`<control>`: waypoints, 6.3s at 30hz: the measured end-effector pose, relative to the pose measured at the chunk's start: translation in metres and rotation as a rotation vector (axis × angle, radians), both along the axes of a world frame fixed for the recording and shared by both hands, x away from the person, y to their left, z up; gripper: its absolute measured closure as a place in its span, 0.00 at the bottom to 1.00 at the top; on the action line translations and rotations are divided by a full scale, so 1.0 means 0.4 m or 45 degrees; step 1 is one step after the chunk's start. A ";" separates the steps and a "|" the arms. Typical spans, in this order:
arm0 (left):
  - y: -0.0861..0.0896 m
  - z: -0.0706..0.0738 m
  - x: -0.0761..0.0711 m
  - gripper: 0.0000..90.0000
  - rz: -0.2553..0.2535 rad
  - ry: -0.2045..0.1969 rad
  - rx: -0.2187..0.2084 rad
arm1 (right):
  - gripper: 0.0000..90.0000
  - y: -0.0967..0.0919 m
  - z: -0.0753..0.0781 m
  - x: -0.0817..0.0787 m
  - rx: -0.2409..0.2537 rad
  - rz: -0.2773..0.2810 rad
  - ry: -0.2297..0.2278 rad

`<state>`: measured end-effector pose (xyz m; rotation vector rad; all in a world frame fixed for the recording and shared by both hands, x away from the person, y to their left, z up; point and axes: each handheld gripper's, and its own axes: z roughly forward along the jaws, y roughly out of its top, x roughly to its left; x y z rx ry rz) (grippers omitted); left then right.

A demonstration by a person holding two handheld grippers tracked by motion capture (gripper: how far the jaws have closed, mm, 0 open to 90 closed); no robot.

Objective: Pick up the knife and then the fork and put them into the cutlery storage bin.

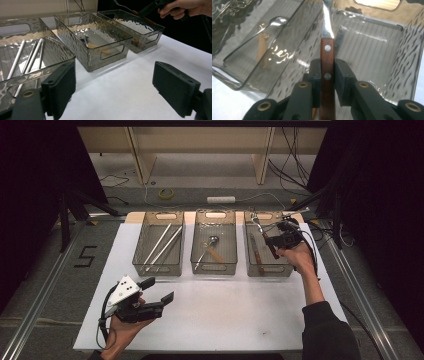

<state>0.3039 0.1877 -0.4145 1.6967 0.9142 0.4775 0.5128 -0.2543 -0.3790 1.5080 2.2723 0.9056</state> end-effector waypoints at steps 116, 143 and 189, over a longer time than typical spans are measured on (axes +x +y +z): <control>-0.006 -0.001 0.003 0.20 -0.012 0.009 0.015 | 0.34 0.058 -0.034 -0.273 0.349 0.213 -0.274; -0.003 -0.002 -0.001 0.20 -0.022 0.007 0.021 | 0.31 0.062 -0.074 -0.390 0.414 0.334 -0.344; -0.004 -0.003 0.000 0.20 -0.031 0.018 0.016 | 0.28 0.025 -0.137 -0.491 0.384 0.313 -0.373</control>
